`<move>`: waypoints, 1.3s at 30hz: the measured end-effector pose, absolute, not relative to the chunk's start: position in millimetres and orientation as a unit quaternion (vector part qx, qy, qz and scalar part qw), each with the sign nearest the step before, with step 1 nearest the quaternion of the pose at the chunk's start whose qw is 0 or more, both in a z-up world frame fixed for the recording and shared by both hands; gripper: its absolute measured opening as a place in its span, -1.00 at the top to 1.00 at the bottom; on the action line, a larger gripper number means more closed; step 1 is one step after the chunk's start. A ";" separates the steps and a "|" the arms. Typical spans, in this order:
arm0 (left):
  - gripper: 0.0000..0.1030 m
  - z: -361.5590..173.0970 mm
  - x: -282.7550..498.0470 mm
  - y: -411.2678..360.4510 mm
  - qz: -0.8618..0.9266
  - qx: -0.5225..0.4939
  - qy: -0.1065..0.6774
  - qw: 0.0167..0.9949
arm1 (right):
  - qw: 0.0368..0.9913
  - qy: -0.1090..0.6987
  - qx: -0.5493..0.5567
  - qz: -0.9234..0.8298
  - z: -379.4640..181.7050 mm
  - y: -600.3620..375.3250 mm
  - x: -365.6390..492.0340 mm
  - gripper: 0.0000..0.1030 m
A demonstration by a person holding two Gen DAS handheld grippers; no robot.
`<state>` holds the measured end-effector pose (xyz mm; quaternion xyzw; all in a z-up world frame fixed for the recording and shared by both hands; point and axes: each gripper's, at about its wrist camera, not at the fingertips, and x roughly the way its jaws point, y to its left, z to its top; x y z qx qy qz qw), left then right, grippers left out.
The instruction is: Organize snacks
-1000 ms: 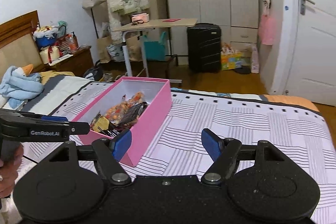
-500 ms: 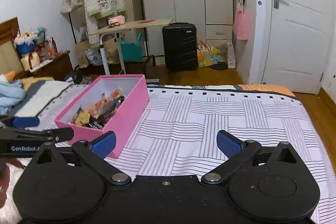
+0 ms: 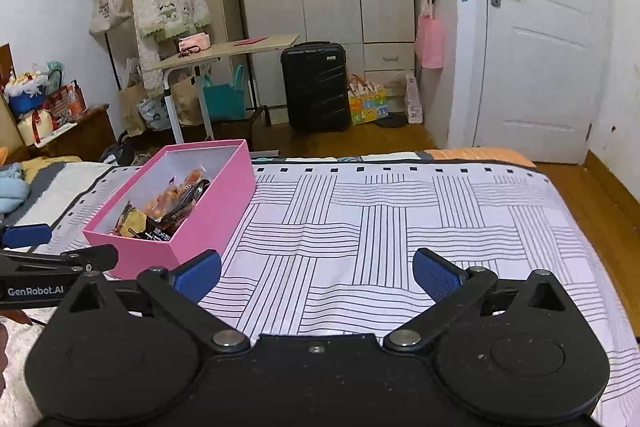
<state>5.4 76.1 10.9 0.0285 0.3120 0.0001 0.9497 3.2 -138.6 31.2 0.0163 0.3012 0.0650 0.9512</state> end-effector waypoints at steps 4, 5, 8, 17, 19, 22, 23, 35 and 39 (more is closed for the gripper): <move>-0.89 12.5 4.2 75.9 -0.004 0.022 0.310 0.950 | 0.948 0.310 0.013 0.065 27.6 -139.3 3.3 -1.00; -0.89 11.9 4.0 75.9 -0.005 0.023 0.310 0.951 | 0.948 0.312 0.010 0.063 26.7 -138.2 3.2 -1.00; -0.89 9.9 4.0 75.7 0.001 0.027 0.308 0.951 | 0.946 0.319 0.005 0.062 25.1 -134.4 3.5 -1.00; -0.89 4.0 3.2 71.9 0.007 0.039 0.302 0.952 | 0.951 0.307 -0.005 0.049 25.4 -130.2 -2.8 -1.00; -0.89 3.0 2.8 71.3 0.005 0.039 0.304 0.952 | 0.951 0.306 -0.005 0.047 25.2 -128.4 -4.9 -1.00; -0.89 2.4 2.1 70.1 0.006 0.039 0.304 0.952 | 0.951 0.306 -0.009 0.047 25.5 -127.8 -5.7 -1.00; -0.89 2.4 2.2 70.2 0.006 0.038 0.305 0.952 | 0.951 0.306 -0.009 0.047 25.5 -127.6 -6.4 -1.00; -0.94 1.9 0.4 72.9 0.015 0.027 0.305 0.952 | 0.949 0.312 -0.002 0.041 24.2 -128.7 -2.4 -1.00; -0.94 2.3 0.5 73.9 0.019 0.028 0.304 0.952 | 0.950 0.311 -0.003 0.040 24.6 -128.5 -1.9 -1.00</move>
